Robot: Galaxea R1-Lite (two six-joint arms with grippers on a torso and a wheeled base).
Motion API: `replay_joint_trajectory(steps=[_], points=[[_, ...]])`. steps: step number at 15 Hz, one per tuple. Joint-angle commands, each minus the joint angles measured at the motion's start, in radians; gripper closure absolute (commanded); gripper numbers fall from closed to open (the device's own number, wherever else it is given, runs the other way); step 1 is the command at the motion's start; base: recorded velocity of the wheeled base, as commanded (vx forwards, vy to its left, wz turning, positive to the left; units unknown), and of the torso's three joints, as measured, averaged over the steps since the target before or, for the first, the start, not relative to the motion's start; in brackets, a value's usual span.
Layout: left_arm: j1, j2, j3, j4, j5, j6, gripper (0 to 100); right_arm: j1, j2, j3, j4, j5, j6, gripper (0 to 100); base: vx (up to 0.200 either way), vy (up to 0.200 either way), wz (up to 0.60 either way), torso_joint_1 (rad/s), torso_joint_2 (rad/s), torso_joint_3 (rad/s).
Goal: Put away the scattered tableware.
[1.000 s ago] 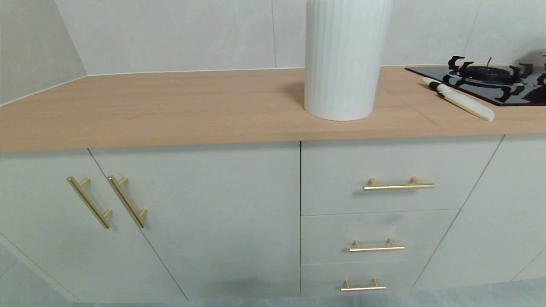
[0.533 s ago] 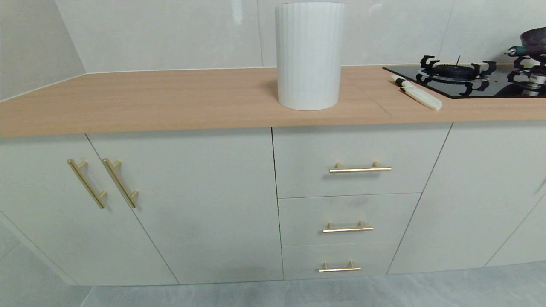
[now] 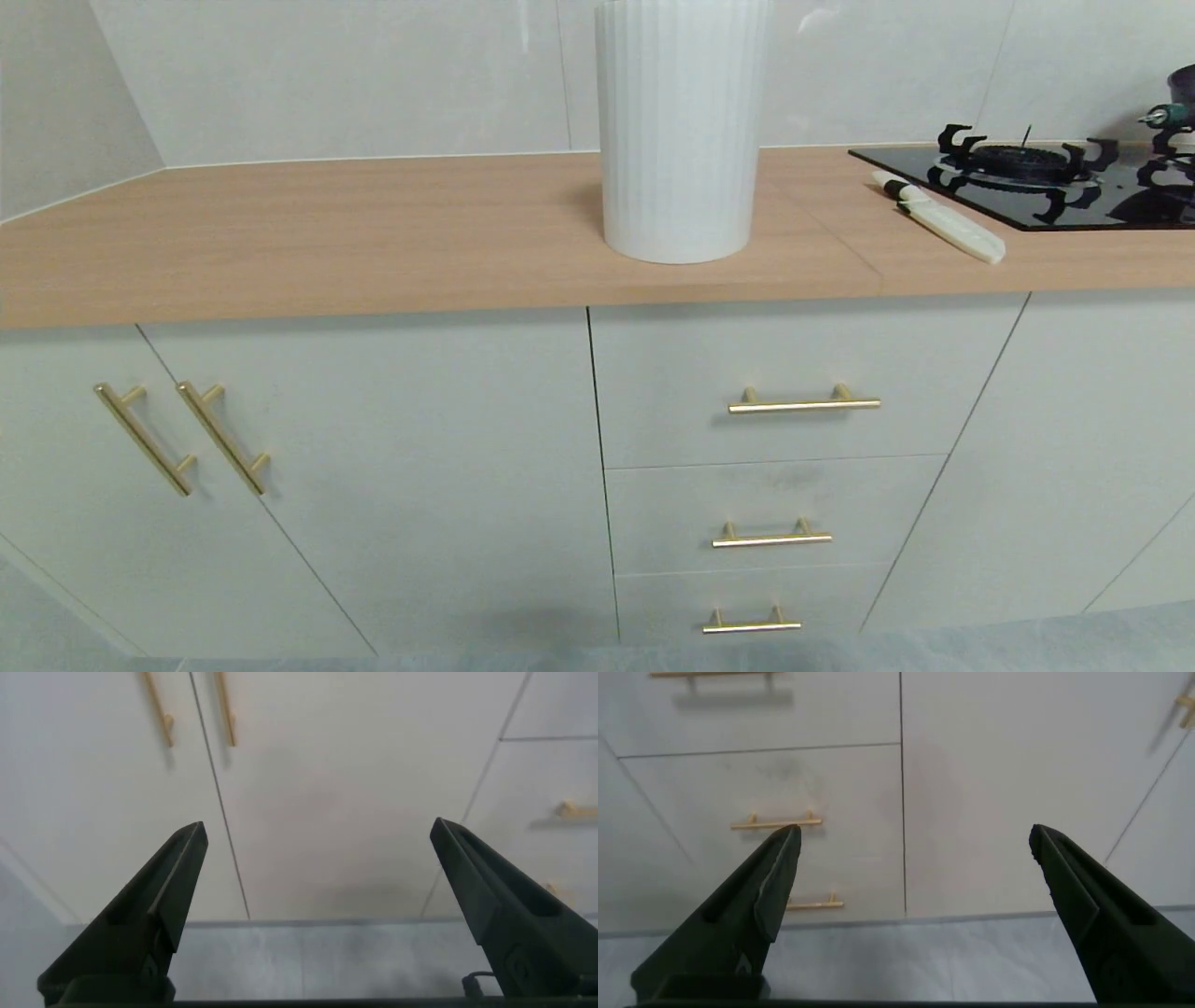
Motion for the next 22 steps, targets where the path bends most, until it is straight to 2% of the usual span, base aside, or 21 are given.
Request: replay_joint_trajectory(steps=[1,8,11,19,22], points=[[0.000,0.000,0.000,0.000,0.000,0.000,0,0.001,0.001,0.000,-0.001,0.000,0.000,0,0.200,0.000,0.00,0.002,-0.01,0.002],[0.000,0.000,0.000,0.000,0.000,0.000,0,0.001,0.001,0.000,-0.001,0.000,0.000,0,0.000,0.000,0.00,0.000,0.00,0.000],[0.000,0.000,0.000,0.000,0.000,0.000,0,0.001,0.001,0.000,-0.001,0.000,0.000,0,0.000,-0.200,0.00,0.002,0.00,0.001],[0.000,0.000,0.000,0.000,0.002,-0.003,0,0.001,0.001,0.000,0.000,0.000,0.000,0,0.000,0.000,0.00,0.000,0.00,0.000],[0.000,0.000,0.000,0.000,0.002,-0.005,0,0.001,0.001,0.000,-0.001,0.000,0.000,0,0.200,0.000,0.00,-0.004,0.00,0.004]])
